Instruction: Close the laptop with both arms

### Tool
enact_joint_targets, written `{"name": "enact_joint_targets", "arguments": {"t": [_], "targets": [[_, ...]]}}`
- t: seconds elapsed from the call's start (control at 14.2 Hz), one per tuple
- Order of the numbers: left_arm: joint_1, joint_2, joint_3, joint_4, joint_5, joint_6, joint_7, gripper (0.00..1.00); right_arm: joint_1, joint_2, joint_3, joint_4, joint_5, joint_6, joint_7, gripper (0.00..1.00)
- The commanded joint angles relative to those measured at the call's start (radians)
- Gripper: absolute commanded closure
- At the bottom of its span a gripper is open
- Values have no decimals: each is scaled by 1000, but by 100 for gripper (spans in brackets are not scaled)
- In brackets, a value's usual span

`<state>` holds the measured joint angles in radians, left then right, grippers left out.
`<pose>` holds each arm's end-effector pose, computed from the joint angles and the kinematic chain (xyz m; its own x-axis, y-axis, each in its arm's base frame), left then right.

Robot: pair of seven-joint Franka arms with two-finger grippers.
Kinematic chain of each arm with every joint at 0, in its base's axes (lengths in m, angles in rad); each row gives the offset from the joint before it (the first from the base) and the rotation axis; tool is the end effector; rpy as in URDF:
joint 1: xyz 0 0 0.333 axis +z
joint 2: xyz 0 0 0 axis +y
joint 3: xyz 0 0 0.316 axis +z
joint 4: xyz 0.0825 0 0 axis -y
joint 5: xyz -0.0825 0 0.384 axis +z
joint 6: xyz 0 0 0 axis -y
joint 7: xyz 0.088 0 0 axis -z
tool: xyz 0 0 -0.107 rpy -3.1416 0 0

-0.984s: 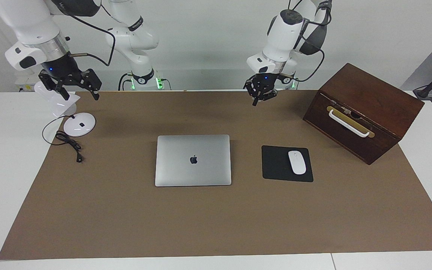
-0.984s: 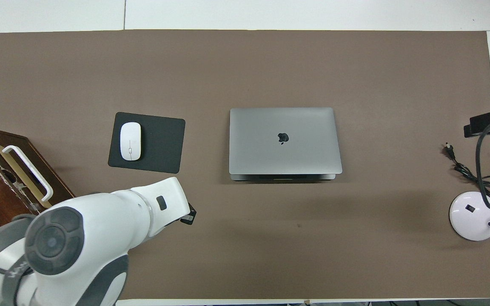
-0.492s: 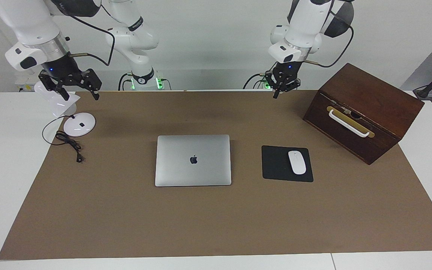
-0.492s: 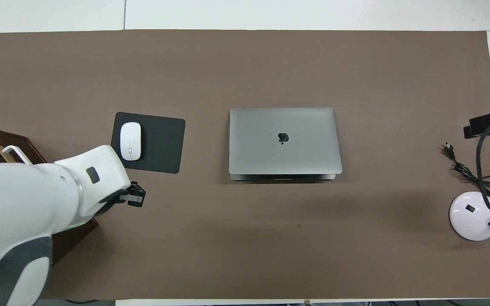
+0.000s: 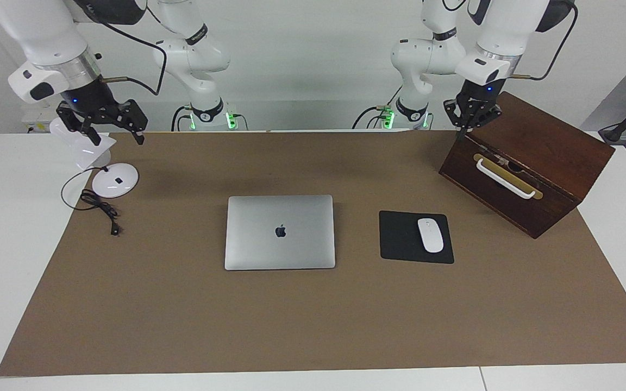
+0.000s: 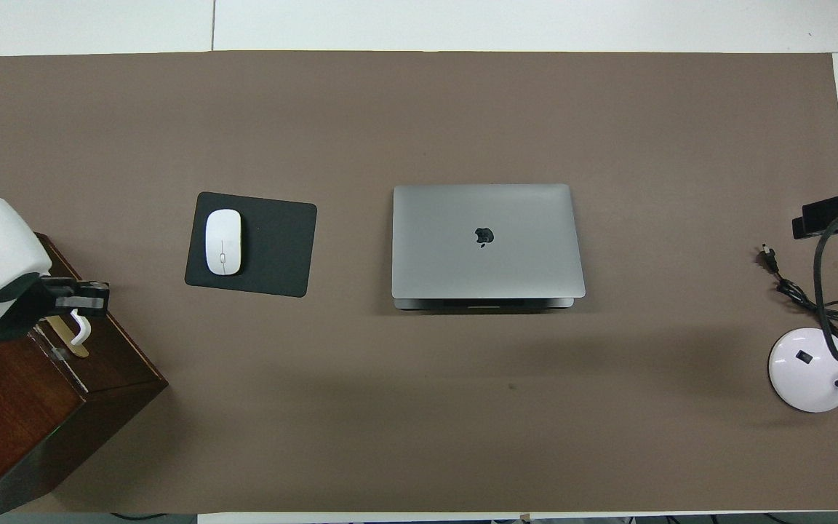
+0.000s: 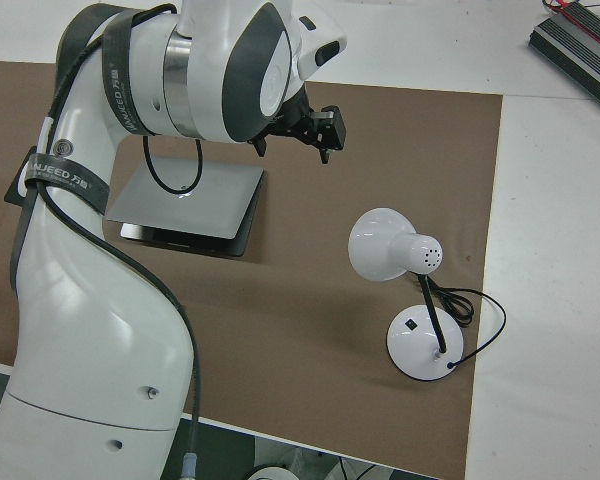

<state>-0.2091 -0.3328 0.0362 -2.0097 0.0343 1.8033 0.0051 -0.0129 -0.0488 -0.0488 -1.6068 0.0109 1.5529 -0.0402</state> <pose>0.4601 -0.0751 0.6048 0.9749 -0.1839 0.1257 -0.1825 -0.9829 -0.0229 0.5364 -0.0326 0.6326 0.9998 -0.0212 -0.0046 -0.0213 -0.9997 -0.0135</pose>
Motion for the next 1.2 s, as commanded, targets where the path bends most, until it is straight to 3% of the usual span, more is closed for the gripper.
{"name": "enact_joint_targets", "arguments": {"t": [0.0, 0.56, 0.91, 1.12], "targets": [[68, 14, -13, 38, 33, -28, 4, 0, -15, -32, 7, -73, -5, 62, -27, 0], [132, 26, -13, 57, 21, -15, -10, 0, -15, -42, 7, -91, -3, 75, -26, 0], [168, 184, -12, 320, -53, -182, -14, 0, -15, -42, 7, -96, -3, 75, -27, 0], [168, 210, -13, 335, -53, -194, -16, 0, -16, -42, 7, -96, -3, 75, -27, 0]]}}
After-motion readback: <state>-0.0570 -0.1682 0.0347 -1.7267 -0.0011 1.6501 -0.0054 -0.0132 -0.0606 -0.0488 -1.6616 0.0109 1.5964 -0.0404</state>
